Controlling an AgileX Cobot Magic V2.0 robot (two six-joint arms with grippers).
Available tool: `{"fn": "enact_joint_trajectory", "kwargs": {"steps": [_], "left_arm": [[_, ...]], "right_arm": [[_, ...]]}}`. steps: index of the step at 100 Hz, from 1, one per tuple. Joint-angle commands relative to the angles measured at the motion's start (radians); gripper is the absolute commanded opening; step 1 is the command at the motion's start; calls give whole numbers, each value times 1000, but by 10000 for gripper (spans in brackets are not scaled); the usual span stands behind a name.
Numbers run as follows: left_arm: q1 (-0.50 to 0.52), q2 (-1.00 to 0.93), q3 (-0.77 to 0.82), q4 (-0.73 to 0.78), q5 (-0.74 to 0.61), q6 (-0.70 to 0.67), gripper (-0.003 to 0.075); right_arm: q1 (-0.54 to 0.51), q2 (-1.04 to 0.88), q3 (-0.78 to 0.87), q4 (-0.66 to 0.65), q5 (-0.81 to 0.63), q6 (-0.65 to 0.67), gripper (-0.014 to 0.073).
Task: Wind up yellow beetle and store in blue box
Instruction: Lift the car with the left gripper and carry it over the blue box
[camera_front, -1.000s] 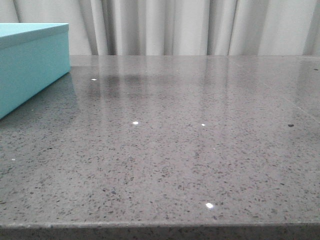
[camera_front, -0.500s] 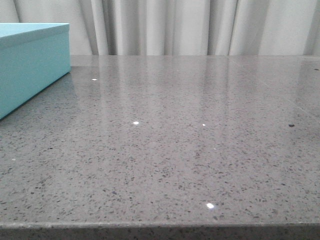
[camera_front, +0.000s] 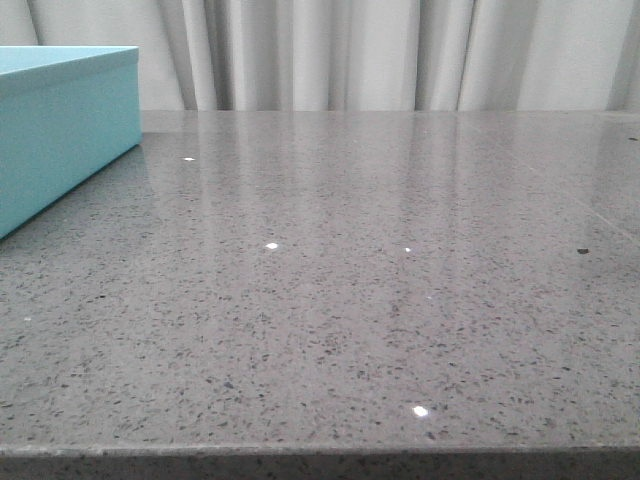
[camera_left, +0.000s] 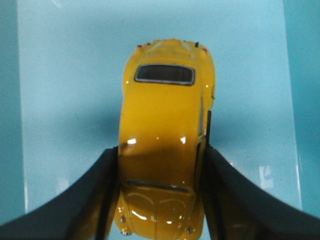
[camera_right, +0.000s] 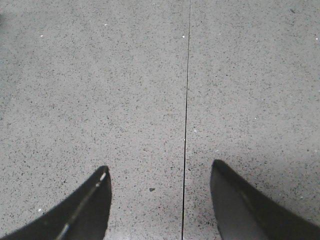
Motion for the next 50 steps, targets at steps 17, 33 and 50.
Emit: {"fn": "enact_joint_trajectory", "kwargs": {"steps": [17, 33, 50], "left_arm": [[0, -46, 82, -14, -134, -15, 85], [0, -46, 90, -17, -144, -16, 226], [0, -46, 90, -17, -155, -35, 365]], "right_arm": [[0, -15, -23, -6, -70, -10, 443], [0, -15, -23, -6, -70, -10, 443], [0, -15, -23, -6, -70, -10, 443]]}}
